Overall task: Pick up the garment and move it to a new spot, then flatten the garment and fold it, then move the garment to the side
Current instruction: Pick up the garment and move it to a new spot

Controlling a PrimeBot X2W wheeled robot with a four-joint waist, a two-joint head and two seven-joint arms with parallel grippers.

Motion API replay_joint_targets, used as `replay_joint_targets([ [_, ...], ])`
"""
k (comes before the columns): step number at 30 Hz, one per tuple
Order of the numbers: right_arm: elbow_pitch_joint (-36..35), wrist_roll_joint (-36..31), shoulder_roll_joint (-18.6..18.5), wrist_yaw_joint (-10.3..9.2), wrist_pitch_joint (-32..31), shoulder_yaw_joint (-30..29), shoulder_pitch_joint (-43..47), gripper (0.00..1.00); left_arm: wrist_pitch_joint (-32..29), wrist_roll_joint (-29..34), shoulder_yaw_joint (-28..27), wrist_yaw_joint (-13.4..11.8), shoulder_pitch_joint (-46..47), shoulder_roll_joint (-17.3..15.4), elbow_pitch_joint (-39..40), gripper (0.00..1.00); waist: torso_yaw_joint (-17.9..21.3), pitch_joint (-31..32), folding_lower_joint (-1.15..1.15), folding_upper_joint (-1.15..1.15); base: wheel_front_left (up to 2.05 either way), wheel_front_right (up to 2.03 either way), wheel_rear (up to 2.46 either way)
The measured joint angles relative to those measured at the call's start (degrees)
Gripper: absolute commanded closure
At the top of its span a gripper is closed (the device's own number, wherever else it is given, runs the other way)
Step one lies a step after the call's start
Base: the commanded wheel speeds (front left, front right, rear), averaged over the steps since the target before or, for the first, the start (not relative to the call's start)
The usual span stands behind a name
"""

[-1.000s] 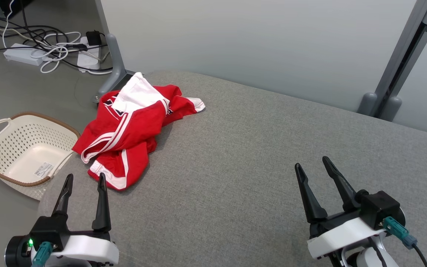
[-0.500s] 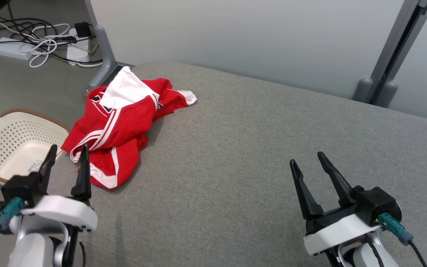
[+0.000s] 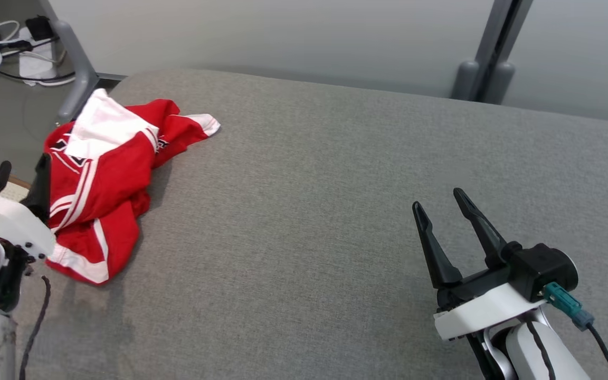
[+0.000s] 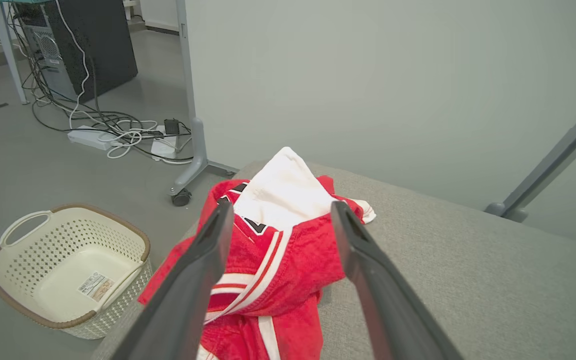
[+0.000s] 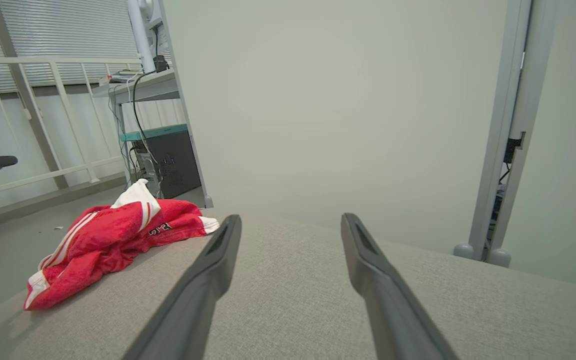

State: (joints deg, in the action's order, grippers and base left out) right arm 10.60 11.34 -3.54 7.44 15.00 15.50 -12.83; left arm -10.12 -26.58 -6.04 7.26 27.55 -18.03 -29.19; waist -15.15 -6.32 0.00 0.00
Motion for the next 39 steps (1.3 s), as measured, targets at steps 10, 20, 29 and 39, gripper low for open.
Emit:
replay_joint_targets([
  [10,-0.7,-0.3,-1.5,0.01,0.0,0.1,-3.8,0.00,-6.8,-9.9,1.4,0.2,8.1,-7.0,-12.1,0.00,5.6,-6.2,0.00,0.00,0.00,0.00,0.00],
  [20,-1.5,-0.5,-2.0,0.03,0.0,-0.1,-6.2,0.00,-10.7,-15.8,5.0,0.2,12.0,-9.4,-21.9,0.00,10.0,-12.6,0.00,0.00,0.00,0.00,0.00],
  [29,-1.7,-0.7,-1.8,0.03,0.0,-0.2,-6.5,0.00,-14.0,-18.9,10.6,0.2,12.0,-11.5,-24.1,1.00,10.7,-13.9,0.00,0.00,0.00,0.00,0.00],
  [39,-0.9,-0.6,-1.6,0.03,0.0,-0.1,-6.7,0.00,-10.9,-20.3,15.4,0.2,12.6,-13.4,-23.2,1.00,10.3,-12.5,0.00,0.00,0.00,0.00,0.00],
])
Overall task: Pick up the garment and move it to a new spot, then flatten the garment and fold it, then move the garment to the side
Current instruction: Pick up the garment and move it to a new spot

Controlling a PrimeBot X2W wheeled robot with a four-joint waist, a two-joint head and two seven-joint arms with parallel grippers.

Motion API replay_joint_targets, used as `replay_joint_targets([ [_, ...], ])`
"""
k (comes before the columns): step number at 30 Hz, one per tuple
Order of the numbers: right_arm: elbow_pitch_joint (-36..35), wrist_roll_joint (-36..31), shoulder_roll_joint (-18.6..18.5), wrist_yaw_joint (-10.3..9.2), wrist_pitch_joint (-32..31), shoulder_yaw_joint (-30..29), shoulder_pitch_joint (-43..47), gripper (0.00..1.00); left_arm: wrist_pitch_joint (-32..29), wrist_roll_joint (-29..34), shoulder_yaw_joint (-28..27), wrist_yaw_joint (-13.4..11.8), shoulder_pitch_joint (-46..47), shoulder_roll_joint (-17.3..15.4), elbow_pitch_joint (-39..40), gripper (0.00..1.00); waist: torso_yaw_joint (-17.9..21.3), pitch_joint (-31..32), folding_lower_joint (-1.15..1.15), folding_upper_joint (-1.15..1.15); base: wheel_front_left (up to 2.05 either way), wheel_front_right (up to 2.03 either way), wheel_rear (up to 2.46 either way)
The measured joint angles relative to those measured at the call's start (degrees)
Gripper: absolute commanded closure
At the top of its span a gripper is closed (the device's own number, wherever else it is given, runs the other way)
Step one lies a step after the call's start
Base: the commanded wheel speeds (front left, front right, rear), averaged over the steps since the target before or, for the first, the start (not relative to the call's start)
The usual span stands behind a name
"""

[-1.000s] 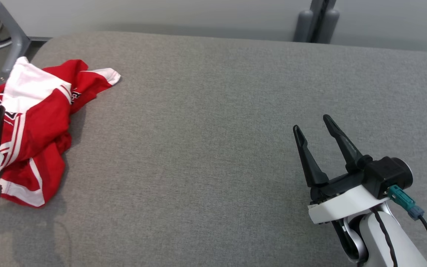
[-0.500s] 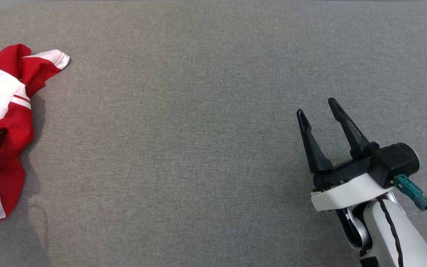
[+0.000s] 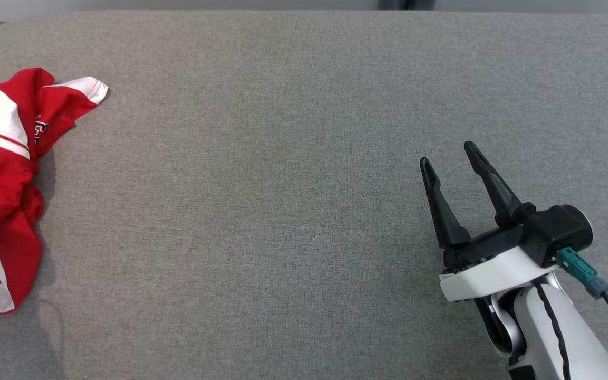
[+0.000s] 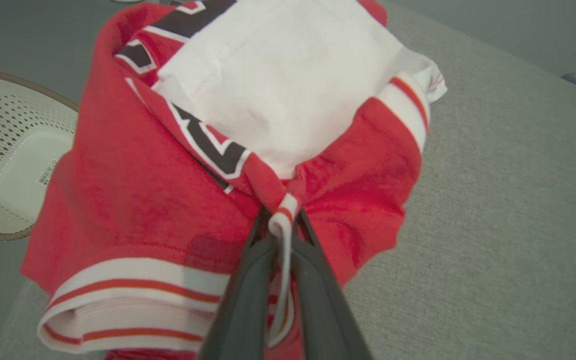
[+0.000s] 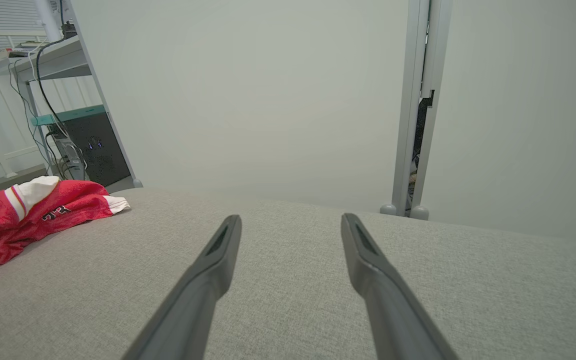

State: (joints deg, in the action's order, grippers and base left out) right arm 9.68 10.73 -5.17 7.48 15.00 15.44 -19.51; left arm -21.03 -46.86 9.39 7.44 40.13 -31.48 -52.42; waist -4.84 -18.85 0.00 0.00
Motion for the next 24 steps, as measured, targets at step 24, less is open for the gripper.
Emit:
replay_joint_targets([
  [24,2.0,3.2,2.4,0.00,0.0,-0.1,7.3,0.00,-1.5,4.2,17.4,0.0,6.6,-7.8,22.7,1.00,4.7,17.4,0.00,0.00,0.00,0.00,0.00],
])
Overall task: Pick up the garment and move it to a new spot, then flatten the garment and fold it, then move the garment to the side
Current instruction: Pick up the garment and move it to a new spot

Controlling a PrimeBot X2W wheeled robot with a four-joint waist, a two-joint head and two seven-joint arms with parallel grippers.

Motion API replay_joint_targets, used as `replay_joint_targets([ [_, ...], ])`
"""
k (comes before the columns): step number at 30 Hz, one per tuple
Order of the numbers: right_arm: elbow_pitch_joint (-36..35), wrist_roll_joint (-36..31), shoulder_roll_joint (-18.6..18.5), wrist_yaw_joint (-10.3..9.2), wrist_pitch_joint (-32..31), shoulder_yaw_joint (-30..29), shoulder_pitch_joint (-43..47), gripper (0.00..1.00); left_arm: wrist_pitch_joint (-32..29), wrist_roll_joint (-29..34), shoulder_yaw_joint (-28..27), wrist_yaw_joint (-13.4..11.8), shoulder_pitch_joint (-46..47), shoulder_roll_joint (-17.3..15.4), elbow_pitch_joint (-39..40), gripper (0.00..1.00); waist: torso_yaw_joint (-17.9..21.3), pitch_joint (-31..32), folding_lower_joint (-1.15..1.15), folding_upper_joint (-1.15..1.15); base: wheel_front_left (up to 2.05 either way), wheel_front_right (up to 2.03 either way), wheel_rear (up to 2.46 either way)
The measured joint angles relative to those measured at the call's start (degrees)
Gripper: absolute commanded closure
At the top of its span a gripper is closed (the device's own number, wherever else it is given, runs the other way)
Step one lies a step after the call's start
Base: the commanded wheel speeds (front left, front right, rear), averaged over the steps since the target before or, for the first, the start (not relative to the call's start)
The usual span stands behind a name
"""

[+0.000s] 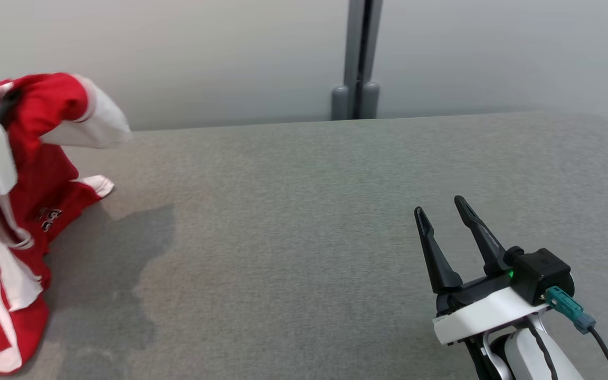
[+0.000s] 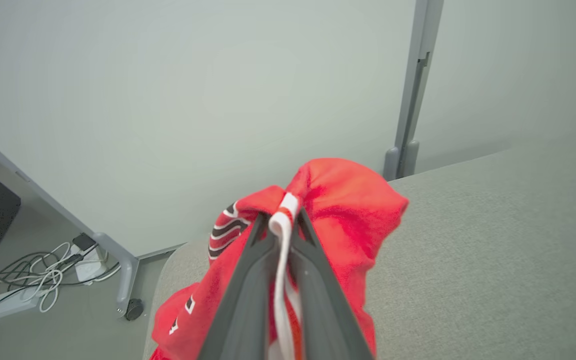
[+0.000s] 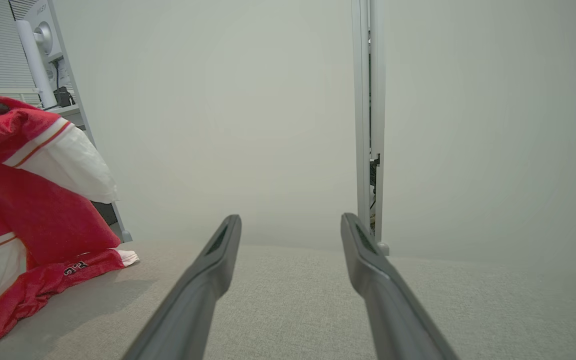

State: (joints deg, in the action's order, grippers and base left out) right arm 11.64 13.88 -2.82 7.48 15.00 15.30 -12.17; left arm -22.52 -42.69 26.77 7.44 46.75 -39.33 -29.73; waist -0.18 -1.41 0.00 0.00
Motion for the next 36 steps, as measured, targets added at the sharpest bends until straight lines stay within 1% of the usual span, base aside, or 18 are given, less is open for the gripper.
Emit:
replay_joint_targets([
  [2,-0.2,0.5,0.0,0.00,0.0,-0.1,0.1,0.00,-1.1,0.1,1.2,0.0,0.9,1.0,3.2,1.00,1.5,0.7,0.00,0.00,0.00,0.00,0.00],
  [5,-0.5,0.9,0.1,0.00,0.0,-0.5,0.5,0.00,-2.5,2.0,3.7,0.0,2.3,2.5,7.8,1.00,3.7,1.6,0.00,0.00,0.00,0.00,0.00],
  [10,-0.9,1.2,0.1,0.00,0.0,-1.4,0.6,0.00,-2.9,2.3,6.0,-0.5,4.4,8.4,14.1,1.00,7.1,2.3,0.00,0.00,0.00,0.00,0.00],
  [15,-1.2,1.2,0.1,0.00,0.0,-1.8,0.6,0.00,-0.3,-2.0,4.8,-2.1,5.6,15.8,17.7,1.00,9.5,2.1,0.00,0.00,0.00,0.00,0.00],
  [17,-1.2,1.2,0.1,0.00,0.0,-2.0,0.6,0.00,0.5,-4.1,4.2,-2.7,4.6,17.5,17.9,1.00,10.1,1.7,0.00,0.00,0.00,0.00,0.00],
  [19,-1.2,1.2,0.1,0.00,0.0,-2.2,0.6,0.00,1.2,-5.1,4.0,-3.0,2.1,18.2,17.7,1.00,10.4,1.2,0.00,0.00,0.00,0.00,0.00],
  [24,-1.2,1.2,0.1,0.00,0.0,-2.2,0.7,0.00,6.2,-6.8,4.0,-3.5,-8.2,18.9,12.7,1.00,10.8,-0.3,0.00,0.00,0.00,0.00,0.00],
  [25,-1.1,1.2,0.1,0.00,0.0,-2.2,0.6,0.00,7.4,-6.8,4.2,-3.5,-10.1,18.9,10.8,1.00,10.9,-0.6,0.00,0.00,0.00,0.00,0.00],
  [26,-1.1,1.2,0.1,0.00,0.0,-2.4,0.3,0.00,10.1,-6.2,4.8,-3.4,-13.3,18.9,6.5,1.00,11.0,-1.3,0.00,0.00,0.00,0.00,0.00],
  [27,-1.1,1.1,0.1,0.00,0.0,-2.6,0.1,0.00,11.5,-5.1,5.3,-3.3,-14.6,18.6,3.9,1.00,11.0,-1.6,0.00,0.00,0.00,0.00,0.00],
  [31,-1.0,0.7,0.1,0.00,0.0,-3.0,-0.5,0.00,17.5,-2.4,6.6,-2.6,-16.3,18.7,-5.9,1.00,10.8,-2.3,0.00,0.00,0.00,0.00,0.00],
  [34,-0.6,0.4,0.1,0.00,0.0,-2.9,-0.6,0.00,22.0,-1.8,6.8,-1.9,-16.3,19.7,-11.8,1.00,10.3,-2.5,0.00,0.00,0.00,0.00,0.00],
  [35,-0.5,0.4,0.1,0.00,0.0,-2.8,-0.6,0.00,22.8,-1.9,6.9,-1.5,-16.3,20.2,-13.5,0.79,10.1,-2.4,0.00,0.00,0.00,0.00,0.00],
  [36,-0.3,0.3,0.1,0.00,0.0,-2.7,-0.6,0.00,23.3,-2.2,7.2,-1.2,-16.3,20.8,-15.1,0.30,9.8,-2.3,0.00,0.00,0.00,0.00,0.00],
])
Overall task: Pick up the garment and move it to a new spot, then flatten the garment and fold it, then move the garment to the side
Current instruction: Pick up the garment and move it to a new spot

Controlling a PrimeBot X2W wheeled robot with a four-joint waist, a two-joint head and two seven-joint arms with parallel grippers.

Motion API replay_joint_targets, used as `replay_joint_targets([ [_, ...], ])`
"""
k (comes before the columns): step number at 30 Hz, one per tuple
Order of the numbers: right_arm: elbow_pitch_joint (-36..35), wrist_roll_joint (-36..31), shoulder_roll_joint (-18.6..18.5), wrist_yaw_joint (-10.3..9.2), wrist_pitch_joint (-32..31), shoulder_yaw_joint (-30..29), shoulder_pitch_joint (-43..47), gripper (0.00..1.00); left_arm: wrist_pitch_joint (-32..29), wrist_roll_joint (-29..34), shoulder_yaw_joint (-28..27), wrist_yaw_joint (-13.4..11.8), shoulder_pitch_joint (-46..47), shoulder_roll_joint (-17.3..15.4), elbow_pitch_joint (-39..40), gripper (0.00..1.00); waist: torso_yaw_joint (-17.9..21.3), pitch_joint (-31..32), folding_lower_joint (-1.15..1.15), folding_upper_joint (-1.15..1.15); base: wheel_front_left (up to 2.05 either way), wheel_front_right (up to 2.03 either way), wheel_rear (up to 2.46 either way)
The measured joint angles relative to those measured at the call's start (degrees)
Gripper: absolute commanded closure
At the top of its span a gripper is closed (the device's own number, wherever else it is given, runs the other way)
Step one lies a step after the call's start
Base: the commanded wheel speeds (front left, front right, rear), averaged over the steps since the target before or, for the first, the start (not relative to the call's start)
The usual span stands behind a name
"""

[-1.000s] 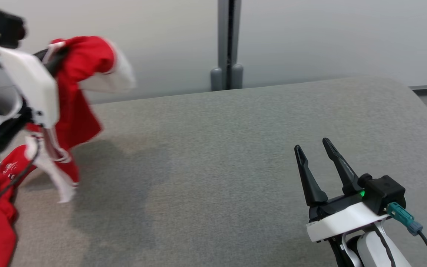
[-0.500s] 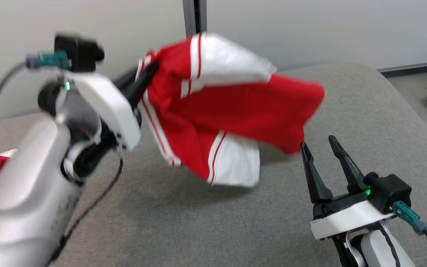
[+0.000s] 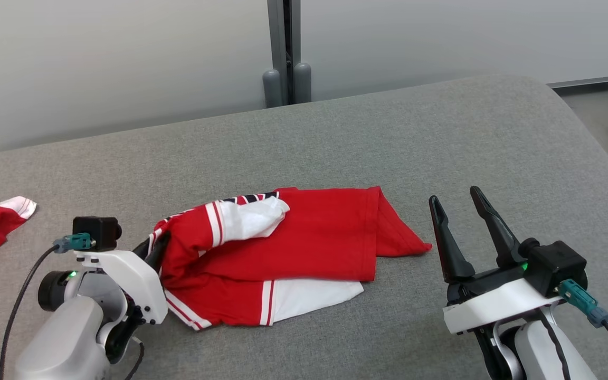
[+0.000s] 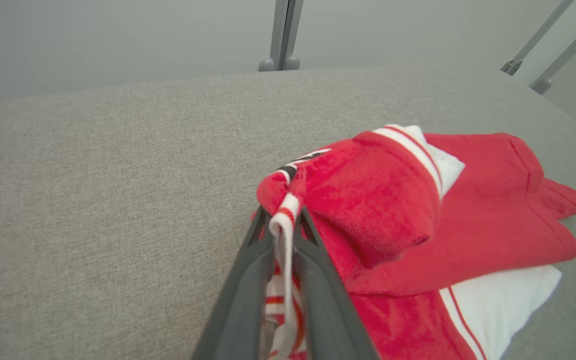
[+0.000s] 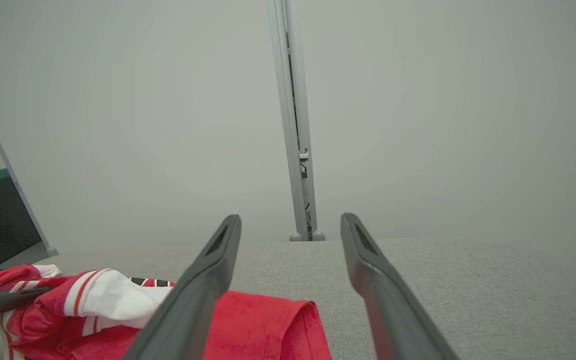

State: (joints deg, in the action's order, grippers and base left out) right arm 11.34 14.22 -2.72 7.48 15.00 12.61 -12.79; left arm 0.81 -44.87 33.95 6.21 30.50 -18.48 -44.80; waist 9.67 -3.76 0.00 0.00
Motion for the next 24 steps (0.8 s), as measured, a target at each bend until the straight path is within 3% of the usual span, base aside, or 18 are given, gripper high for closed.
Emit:
replay_joint_targets([
  [1,0.2,-0.1,0.0,0.00,0.0,0.0,0.0,0.00,0.4,-0.3,0.3,0.4,0.1,0.6,-1.2,0.00,-0.2,0.1,0.00,0.00,0.00,0.00,0.00],
  [7,0.6,-0.6,0.0,0.00,0.0,-0.1,0.2,0.00,3.5,-1.1,2.0,1.0,2.4,1.7,-4.9,0.00,-1.6,1.4,0.00,0.00,0.00,0.00,0.00],
  [15,0.6,-1.2,0.0,0.00,0.0,-1.1,0.9,0.00,10.6,-0.5,1.7,1.1,4.9,-1.4,-1.2,0.00,-3.7,2.9,0.00,0.00,0.00,0.00,0.00],
  [20,0.4,-1.6,-0.1,0.00,0.0,-1.5,1.5,0.00,13.1,-0.4,-1.2,-2.3,3.6,-4.0,4.3,0.00,-4.6,3.4,0.00,0.00,0.00,0.00,0.00],
  [24,0.0,-1.7,-0.1,0.00,0.0,-2.3,2.0,0.00,13.9,0.2,-4.3,-6.6,-1.8,-6.5,12.5,0.00,-5.5,3.8,0.00,0.00,0.00,0.00,0.00],
])
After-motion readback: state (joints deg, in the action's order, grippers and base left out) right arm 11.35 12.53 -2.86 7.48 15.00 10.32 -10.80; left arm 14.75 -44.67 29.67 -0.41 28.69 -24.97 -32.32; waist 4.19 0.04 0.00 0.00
